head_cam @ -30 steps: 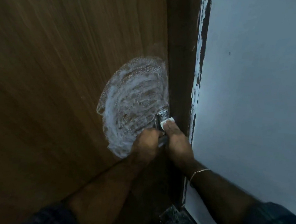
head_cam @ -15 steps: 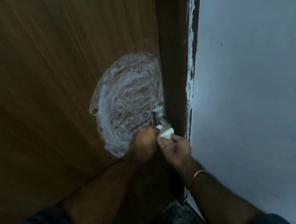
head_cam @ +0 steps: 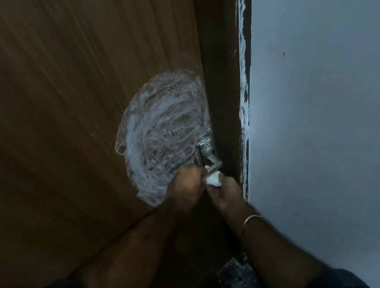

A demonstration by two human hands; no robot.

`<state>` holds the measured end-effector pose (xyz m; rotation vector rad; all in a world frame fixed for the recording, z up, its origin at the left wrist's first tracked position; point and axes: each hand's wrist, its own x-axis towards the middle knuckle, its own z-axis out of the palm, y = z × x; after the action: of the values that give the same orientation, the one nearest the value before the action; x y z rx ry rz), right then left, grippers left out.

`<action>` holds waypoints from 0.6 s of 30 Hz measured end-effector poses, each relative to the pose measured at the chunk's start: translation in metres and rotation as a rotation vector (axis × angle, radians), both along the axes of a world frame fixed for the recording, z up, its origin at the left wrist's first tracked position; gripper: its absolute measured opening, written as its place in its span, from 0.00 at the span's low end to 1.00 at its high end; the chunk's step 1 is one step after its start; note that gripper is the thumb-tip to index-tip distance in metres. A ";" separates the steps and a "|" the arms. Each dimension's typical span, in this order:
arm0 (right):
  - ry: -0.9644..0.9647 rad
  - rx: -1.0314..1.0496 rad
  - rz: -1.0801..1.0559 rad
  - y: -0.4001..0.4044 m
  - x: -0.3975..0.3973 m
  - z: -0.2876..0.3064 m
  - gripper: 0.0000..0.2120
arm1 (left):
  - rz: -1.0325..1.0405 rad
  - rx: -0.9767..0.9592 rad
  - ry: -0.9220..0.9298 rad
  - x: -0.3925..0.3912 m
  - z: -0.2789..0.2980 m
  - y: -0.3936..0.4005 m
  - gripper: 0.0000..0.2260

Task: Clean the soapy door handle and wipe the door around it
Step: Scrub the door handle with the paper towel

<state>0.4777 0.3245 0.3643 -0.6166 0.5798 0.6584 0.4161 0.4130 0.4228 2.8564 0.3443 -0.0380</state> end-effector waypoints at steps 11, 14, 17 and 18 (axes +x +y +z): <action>-0.582 -0.551 0.113 0.037 -0.039 -0.018 0.10 | -0.040 0.046 -0.088 -0.005 0.001 -0.003 0.08; -0.693 -0.717 0.175 0.038 -0.031 -0.022 0.11 | -0.033 0.021 -0.080 -0.004 0.002 -0.005 0.09; -1.044 -0.911 0.216 0.041 -0.036 -0.038 0.14 | -0.016 0.019 -0.071 -0.004 0.005 -0.005 0.10; -1.091 -0.867 0.165 0.042 -0.039 -0.045 0.15 | -0.013 0.025 -0.062 -0.005 0.005 -0.004 0.11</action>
<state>0.4383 0.3667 0.3194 -1.6913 -0.2671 0.1071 0.4115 0.4086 0.4281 2.8768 0.3152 0.0527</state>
